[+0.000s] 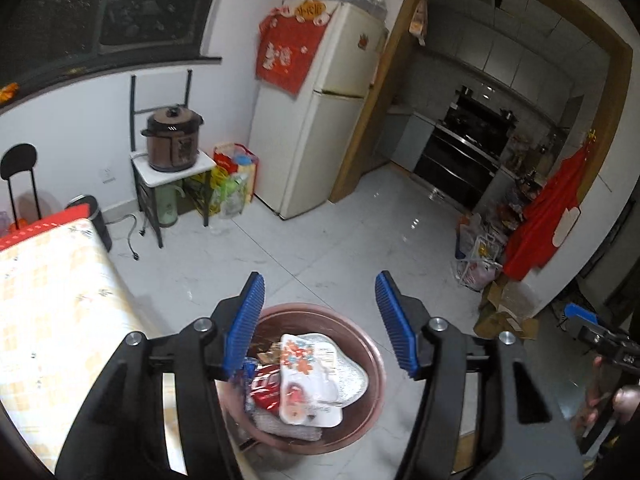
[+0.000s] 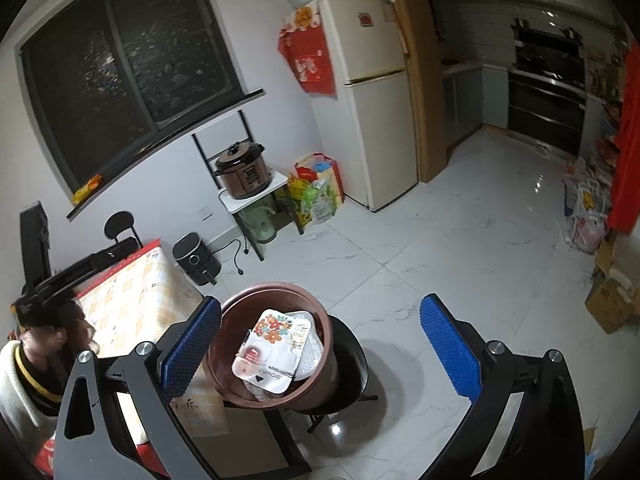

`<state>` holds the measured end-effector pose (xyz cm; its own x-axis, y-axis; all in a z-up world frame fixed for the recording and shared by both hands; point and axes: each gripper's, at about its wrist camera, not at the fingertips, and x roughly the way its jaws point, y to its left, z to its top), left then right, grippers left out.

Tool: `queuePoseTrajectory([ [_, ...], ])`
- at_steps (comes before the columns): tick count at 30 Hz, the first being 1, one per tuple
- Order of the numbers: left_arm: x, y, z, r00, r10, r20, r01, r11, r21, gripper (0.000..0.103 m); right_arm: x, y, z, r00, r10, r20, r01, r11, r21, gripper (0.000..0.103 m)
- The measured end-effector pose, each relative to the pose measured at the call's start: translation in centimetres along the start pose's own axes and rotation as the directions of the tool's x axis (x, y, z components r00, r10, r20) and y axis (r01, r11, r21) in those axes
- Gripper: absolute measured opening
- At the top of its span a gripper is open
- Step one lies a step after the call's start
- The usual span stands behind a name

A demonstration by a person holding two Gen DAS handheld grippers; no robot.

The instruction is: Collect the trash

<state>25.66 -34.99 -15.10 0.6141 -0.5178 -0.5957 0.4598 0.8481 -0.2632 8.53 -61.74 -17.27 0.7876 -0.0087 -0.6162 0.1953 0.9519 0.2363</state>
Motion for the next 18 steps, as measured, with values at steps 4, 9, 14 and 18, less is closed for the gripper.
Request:
queuePoseTrajectory([
  [4, -4.1, 1.1, -0.1, 0.999, 0.036, 0.029, -0.037, 0.999, 0.03, 0.059, -1.1, 2.7, 0.4, 1.0, -0.002, 0.023, 0.003, 0.999, -0.034, 0.098],
  [9, -9.6, 3.0, 0.1, 0.995, 0.07, 0.068, -0.075, 0.995, 0.069, 0.059, -3.3, 6.7, 0.5, 0.998, 0.003, 0.065, 0.0, 0.999, -0.052, 0.098],
  [14, -15.7, 5.4, 0.0, 0.988, 0.094, 0.118, -0.104, 0.991, 0.08, 0.06, -5.7, 11.1, 0.3, 0.995, 0.011, 0.103, -0.002, 0.996, -0.087, 0.098],
  [18, -20.2, 6.7, -0.4, 0.98, 0.103, 0.168, -0.119, 0.989, 0.09, 0.074, -7.8, 14.3, 0.1, 0.992, 0.018, 0.128, -0.003, 0.993, -0.117, 0.098],
])
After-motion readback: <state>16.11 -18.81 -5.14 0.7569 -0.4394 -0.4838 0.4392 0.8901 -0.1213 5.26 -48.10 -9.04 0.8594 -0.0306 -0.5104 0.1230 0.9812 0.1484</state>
